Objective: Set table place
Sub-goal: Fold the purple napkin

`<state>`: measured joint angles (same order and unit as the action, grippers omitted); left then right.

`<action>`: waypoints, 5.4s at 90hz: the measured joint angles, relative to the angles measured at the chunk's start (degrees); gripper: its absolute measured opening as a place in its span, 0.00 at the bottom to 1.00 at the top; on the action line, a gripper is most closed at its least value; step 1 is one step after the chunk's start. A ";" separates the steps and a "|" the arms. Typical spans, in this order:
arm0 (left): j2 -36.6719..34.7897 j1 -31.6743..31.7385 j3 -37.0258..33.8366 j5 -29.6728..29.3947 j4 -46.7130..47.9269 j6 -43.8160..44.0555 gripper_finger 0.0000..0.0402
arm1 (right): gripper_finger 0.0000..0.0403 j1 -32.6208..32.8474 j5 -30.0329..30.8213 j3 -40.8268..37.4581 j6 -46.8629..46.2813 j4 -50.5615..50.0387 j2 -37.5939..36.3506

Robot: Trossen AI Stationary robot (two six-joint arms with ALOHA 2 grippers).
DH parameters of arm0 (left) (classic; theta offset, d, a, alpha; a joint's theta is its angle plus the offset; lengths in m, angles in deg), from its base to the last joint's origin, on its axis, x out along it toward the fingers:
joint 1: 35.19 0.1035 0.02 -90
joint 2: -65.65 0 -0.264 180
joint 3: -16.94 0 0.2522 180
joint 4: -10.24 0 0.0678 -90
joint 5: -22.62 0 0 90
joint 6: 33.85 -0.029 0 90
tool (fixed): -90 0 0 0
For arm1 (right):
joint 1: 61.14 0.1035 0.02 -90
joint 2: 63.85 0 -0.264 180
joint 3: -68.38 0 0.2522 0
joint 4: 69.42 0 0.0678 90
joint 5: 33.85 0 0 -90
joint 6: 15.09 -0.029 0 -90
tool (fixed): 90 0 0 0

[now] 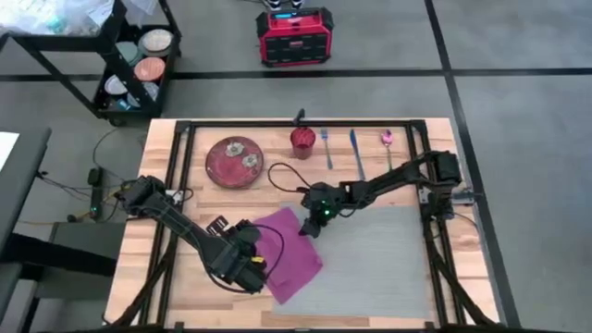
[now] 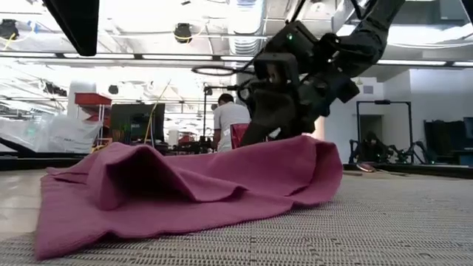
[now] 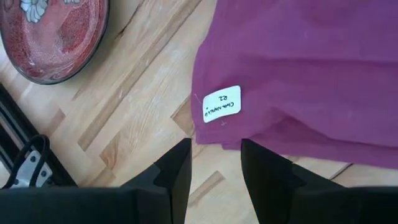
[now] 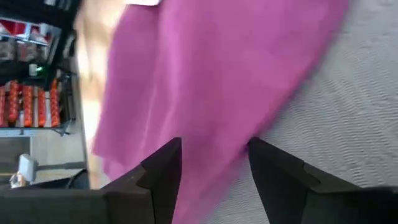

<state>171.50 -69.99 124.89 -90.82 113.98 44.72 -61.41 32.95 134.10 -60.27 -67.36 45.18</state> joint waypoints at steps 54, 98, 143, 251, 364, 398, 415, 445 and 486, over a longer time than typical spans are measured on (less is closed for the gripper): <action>0.00 0.00 0.00 0.04 0.04 -0.75 0.30 | 0.13 1.44 -2.16 -0.02 2.43 -6.54 0.03; 0.00 -0.09 0.00 -0.92 0.04 -3.48 0.30 | 0.00 2.00 -4.37 -0.07 2.61 -10.09 -11.32; 0.00 0.33 0.00 -2.78 0.04 -10.86 0.30 | 0.00 11.92 14.35 -0.02 -0.91 -36.75 -37.06; -0.17 -2.29 -5.22 -0.35 -0.05 -6.24 0.30 | 0.00 13.72 22.15 29.06 14.00 -101.23 -25.99; -0.24 13.40 -5.22 -10.02 -14.26 -20.13 0.30 | 0.31 22.88 17.98 -15.81 7.59 -75.90 -46.18; -0.24 15.74 -5.22 -9.82 -17.49 -21.40 0.30 | 0.31 34.30 29.61 -20.12 7.02 -71.94 -46.07; -0.24 15.66 -5.22 -9.80 -17.49 -17.07 0.30 | 0.31 40.39 33.10 -19.37 5.97 -69.38 -46.09; -0.22 15.63 -5.22 -9.75 -17.53 -15.52 0.30 | 0.31 46.22 37.13 -19.34 -1.87 -68.71 -45.98; -0.22 15.61 -5.22 -9.74 -17.58 -15.30 0.30 | 0.31 43.73 42.49 -19.37 -3.52 -65.27 -45.82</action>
<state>171.28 -54.39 119.67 -100.56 96.40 29.42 -17.67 75.44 114.74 -63.80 -132.63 -0.65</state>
